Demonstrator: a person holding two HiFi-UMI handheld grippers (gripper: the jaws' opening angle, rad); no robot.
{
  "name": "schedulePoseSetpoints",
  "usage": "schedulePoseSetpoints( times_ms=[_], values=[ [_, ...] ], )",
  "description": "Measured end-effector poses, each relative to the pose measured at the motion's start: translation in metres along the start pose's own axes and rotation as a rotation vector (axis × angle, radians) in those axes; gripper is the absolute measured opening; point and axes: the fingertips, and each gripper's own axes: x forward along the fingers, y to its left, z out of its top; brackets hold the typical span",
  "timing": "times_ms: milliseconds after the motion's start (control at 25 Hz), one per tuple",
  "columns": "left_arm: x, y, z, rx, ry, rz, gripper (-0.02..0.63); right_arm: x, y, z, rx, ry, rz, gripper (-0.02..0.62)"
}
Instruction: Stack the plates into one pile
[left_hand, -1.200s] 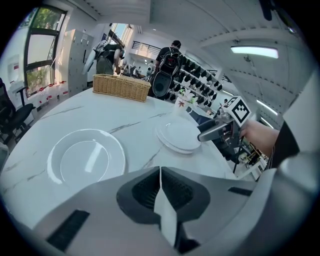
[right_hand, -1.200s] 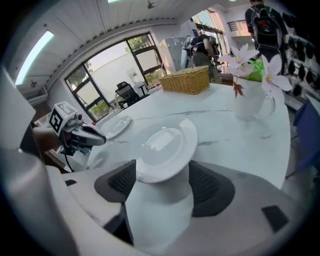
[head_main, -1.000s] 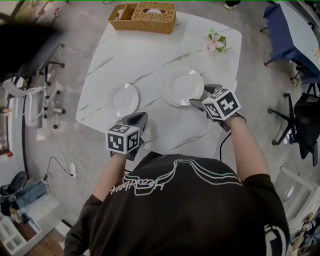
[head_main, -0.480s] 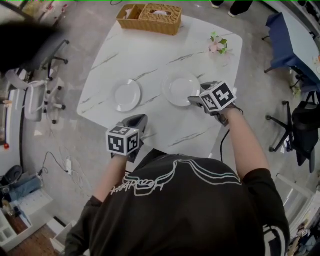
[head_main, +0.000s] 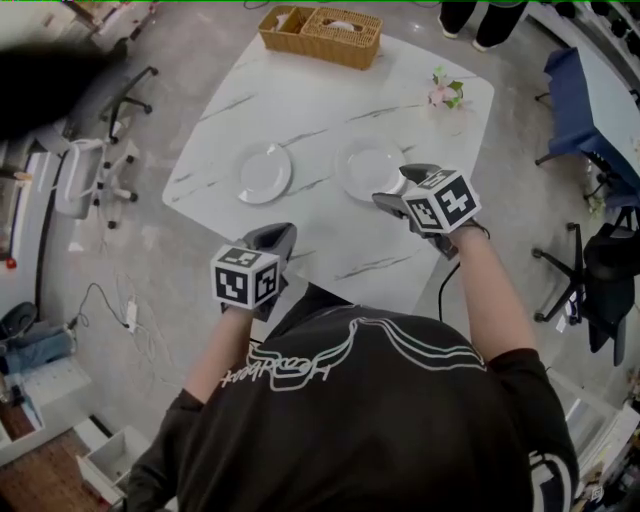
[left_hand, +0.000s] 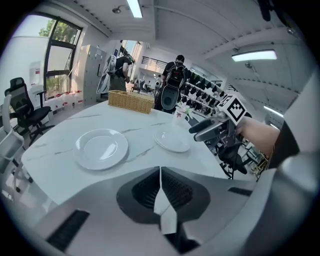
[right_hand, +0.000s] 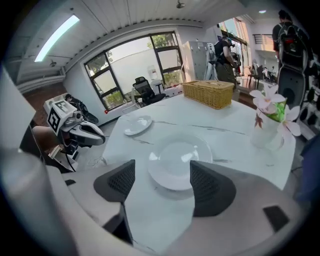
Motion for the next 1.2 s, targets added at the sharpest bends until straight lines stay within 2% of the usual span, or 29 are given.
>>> schedulePoseSetpoints(
  times_ms=[200, 400, 640, 1200],
  values=[
    [-0.027, -0.007, -0.004, 0.014, -0.031, 0.034, 0.031, -0.001, 0.056, 0.011, -0.120, -0.031, 0.072, 0.342],
    [-0.038, 0.002, -0.003, 0.021, -0.037, 0.040, 0.031, 0.009, 0.097, 0.023, -0.152, -0.055, 0.129, 0.342],
    [-0.034, 0.033, 0.008, 0.030, -0.023, 0.021, 0.031, 0.032, 0.109, 0.047, -0.116, -0.068, 0.132, 0.341],
    [-0.022, 0.145, 0.026, 0.070, 0.042, 0.013, 0.031, 0.114, 0.116, 0.098, 0.013, -0.053, 0.115, 0.341]
  ],
)
